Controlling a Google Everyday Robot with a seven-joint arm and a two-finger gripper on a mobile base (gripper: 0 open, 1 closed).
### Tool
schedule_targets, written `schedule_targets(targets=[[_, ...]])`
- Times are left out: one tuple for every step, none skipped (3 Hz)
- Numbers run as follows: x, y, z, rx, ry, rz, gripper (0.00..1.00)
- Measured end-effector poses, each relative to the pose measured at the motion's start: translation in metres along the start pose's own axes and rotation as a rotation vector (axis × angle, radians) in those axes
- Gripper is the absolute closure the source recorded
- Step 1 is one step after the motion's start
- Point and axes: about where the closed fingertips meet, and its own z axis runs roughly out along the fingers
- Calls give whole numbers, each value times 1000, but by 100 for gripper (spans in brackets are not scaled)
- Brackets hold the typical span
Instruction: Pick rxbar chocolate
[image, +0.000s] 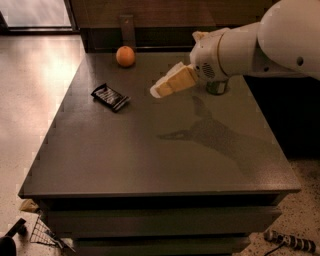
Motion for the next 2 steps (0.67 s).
schedule_targets(targets=[[-23, -19, 25, 79, -134, 19, 0], [-32, -29, 27, 123, -168, 18, 0]])
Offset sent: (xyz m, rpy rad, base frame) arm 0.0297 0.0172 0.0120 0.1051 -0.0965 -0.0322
